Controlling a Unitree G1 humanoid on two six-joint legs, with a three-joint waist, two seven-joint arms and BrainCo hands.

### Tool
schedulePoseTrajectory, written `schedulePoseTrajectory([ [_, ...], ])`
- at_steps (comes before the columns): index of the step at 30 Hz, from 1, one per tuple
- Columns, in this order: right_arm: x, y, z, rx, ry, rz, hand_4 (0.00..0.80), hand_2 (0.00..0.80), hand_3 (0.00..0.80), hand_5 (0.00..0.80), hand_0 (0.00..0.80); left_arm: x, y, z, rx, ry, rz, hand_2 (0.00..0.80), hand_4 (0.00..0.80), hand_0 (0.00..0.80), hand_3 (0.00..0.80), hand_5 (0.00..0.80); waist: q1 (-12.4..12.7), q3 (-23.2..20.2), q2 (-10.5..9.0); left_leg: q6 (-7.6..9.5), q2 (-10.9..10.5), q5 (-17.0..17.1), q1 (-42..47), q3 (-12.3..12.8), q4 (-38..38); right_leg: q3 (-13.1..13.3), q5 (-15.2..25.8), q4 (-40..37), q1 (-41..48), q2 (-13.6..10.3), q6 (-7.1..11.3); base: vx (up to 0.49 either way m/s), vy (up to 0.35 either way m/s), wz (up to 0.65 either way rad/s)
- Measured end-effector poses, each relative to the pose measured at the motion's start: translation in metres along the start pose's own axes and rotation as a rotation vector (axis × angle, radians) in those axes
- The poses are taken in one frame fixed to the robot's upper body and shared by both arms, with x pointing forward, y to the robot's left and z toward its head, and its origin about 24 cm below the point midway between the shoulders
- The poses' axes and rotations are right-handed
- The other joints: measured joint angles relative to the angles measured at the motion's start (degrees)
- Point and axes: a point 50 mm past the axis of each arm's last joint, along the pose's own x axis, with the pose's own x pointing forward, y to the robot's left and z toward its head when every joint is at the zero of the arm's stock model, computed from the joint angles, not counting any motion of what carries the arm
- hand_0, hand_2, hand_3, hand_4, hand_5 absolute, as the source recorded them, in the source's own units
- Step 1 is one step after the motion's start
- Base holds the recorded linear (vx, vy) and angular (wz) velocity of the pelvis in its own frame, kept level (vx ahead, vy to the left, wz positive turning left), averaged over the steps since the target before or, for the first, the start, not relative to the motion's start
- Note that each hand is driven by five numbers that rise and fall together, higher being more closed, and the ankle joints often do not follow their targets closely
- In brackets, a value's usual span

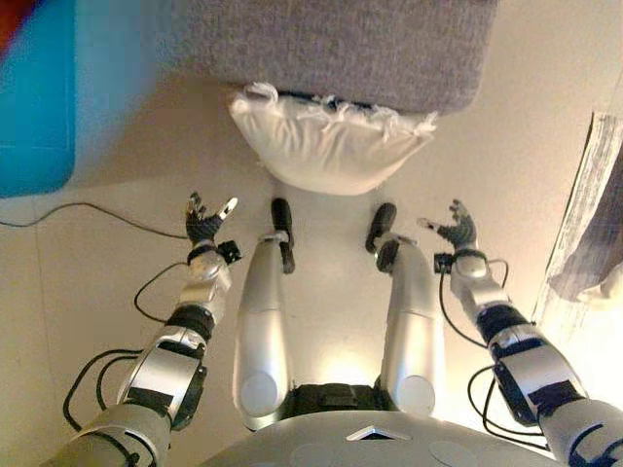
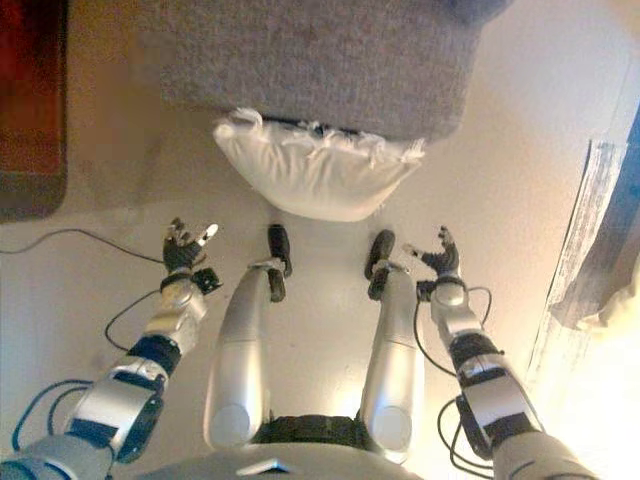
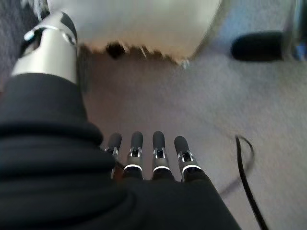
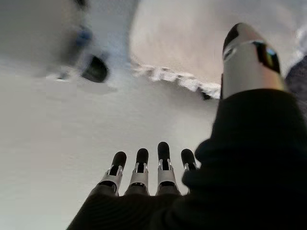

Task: Pick up the cushion and take it to the sofa

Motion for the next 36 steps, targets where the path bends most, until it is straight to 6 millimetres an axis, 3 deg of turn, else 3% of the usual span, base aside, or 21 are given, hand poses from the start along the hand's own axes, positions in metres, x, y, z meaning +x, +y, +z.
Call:
schedulePoseTrajectory([
  [3,0.004,-0.007,0.020,0.009,-0.071,-0.010,0.000,0.000,0.000,0.000,0.000,0.004,-0.004,0.020,-0.022,-0.072,-0.020,0.000,0.000,0.000,0.000,0.000,-0.04,0.03,-0.02,-0.10,0.68,-2.73,-4.90,-0.59,7.24,1.18,-2.51,6.87,-4.92,-0.11,-0.30,-0.009,0.024,-0.04],
  [8,0.006,-0.016,0.026,0.009,-0.084,-0.026,0.000,0.000,0.000,0.000,0.000,0.013,0.003,0.049,0.017,-0.195,-0.019,0.000,0.000,0.000,0.000,0.000,-0.18,0.10,-0.09,-0.74,1.80,-6.25,-14.36,-2.01,19.14,2.84,-5.87,18.19,-14.44,-0.26,-1.14,-0.018,0.012,-0.05],
  [10,0.009,-0.024,0.026,-0.005,-0.090,-0.035,0.000,0.000,0.000,0.000,0.000,0.000,-0.004,0.089,0.215,-0.629,-0.047,0.000,0.000,0.000,0.000,0.000,-0.46,0.37,-0.56,-1.05,1.80,-6.73,-18.90,-2.96,22.75,3.35,-6.25,21.59,-19.05,-0.08,-1.60,-0.029,0.001,-0.07],
  [11,0.011,-0.030,0.023,0.001,-0.078,-0.047,0.000,0.000,0.000,0.000,0.000,0.002,-0.012,0.106,0.202,-0.637,-0.084,0.000,0.000,0.000,0.000,0.000,0.01,0.50,-0.55,-1.20,1.82,-7.13,-20.64,-3.44,24.84,3.67,-6.41,23.52,-20.74,0.03,-1.80,-0.030,-0.005,-0.08],
  [12,0.013,-0.029,0.025,0.011,-0.078,-0.051,0.000,0.000,0.000,0.000,0.000,0.013,-0.011,0.110,0.142,-0.543,-0.047,0.000,0.000,0.000,0.000,0.000,0.11,0.58,-0.55,-1.05,1.80,-7.70,-21.82,-3.83,26.89,3.95,-6.78,25.34,-21.82,-0.02,-1.85,-0.017,-0.015,-0.09],
  [14,0.016,-0.019,0.046,0.041,-0.159,-0.025,0.000,0.000,0.000,0.000,0.000,0.027,0.001,0.108,0.012,-0.440,0.002,0.000,0.000,0.000,0.000,0.000,-1.79,0.58,-0.58,-1.02,1.84,-8.44,-24.20,-4.57,29.98,4.22,-7.05,27.75,-23.81,0.15,-1.73,0.003,-0.011,-0.11],
  [15,0.016,-0.019,0.052,0.038,-0.185,-0.026,0.000,0.000,0.000,0.000,0.000,0.026,-0.002,0.107,-0.025,-0.433,-0.036,0.000,0.000,0.000,0.000,0.000,-1.93,0.59,-0.60,-0.84,1.93,-8.95,-25.66,-4.66,31.87,4.64,-7.29,29.48,-25.37,0.18,-1.80,0.011,0.004,-0.07],
  [17,0.019,-0.024,0.066,0.042,-0.221,-0.039,0.000,0.000,0.000,0.000,0.000,0.019,-0.011,0.105,-0.015,-0.531,-0.074,0.000,0.000,0.000,0.000,0.000,-2.08,0.61,-0.70,-0.63,2.14,-10.09,-28.70,-5.06,36.25,5.50,-8.29,33.60,-28.42,0.02,-1.87,0.025,0.027,-0.02],
  [19,0.022,-0.036,0.073,0.035,-0.241,-0.058,0.000,0.000,0.000,0.000,0.000,0.014,-0.013,0.126,-0.043,-0.653,-0.142,0.000,0.000,0.000,0.000,0.000,-1.55,0.63,-0.81,-0.58,2.43,-11.44,-31.97,-5.41,41.41,6.72,-9.49,38.73,-32.11,-0.01,-2.10,0.038,0.032,-0.05],
  [21,0.025,-0.037,0.088,0.044,-0.278,-0.048,0.000,0.000,0.000,0.000,0.000,0.019,0.002,0.137,-0.064,-0.677,-0.137,0.000,0.000,0.000,0.000,0.000,-1.41,0.63,-0.82,-0.48,2.78,-12.50,-34.98,-6.04,45.76,7.49,-10.12,42.71,-35.21,0.03,-2.27,0.044,0.007,-0.09],
  [23,0.026,-0.038,0.097,0.049,-0.304,-0.049,0.000,0.000,0.000,0.000,0.000,0.029,0.013,0.131,-0.071,-0.557,-0.088,0.000,0.000,0.000,0.000,0.000,-1.55,0.64,-0.82,-0.54,2.82,-12.99,-37.06,-6.33,48.80,8.28,-10.61,45.85,-37.47,0.09,-2.17,0.063,-0.033,0.00],
  [24,0.025,-0.038,0.099,0.057,-0.314,-0.050,0.000,0.000,0.000,0.000,0.000,0.027,0.016,0.132,-0.072,-0.597,-0.078,0.000,0.000,0.000,0.000,0.000,-1.88,0.67,-0.87,-0.48,2.90,-13.19,-37.87,-6.64,49.88,8.35,-10.68,46.71,-38.08,0.08,-2.17,0.059,-0.044,-0.01],
  [28,0.024,-0.041,0.094,0.073,-0.300,-0.066,0.000,0.000,0.000,0.000,0.000,0.038,0.024,0.110,-0.122,-0.379,-0.054,0.000,0.000,0.000,0.000,0.000,-1.65,0.66,-0.88,-0.35,2.77,-14.42,-37.68,-7.37,53.79,8.67,-12.28,50.56,-37.50,-0.17,-2.08,0.065,0.006,0.03],
  [36,0.019,-0.046,0.092,0.094,-0.316,0.012,0.000,0.000,0.000,0.000,0.000,0.039,0.044,0.084,-0.217,-0.217,-0.102,0.000,0.000,0.000,0.000,0.000,-1.70,0.66,-0.87,0.59,3.92,-19.06,-38.19,-8.72,64.95,10.65,-15.41,60.06,-37.50,-0.27,-0.60,0.052,0.021,-0.04],
])
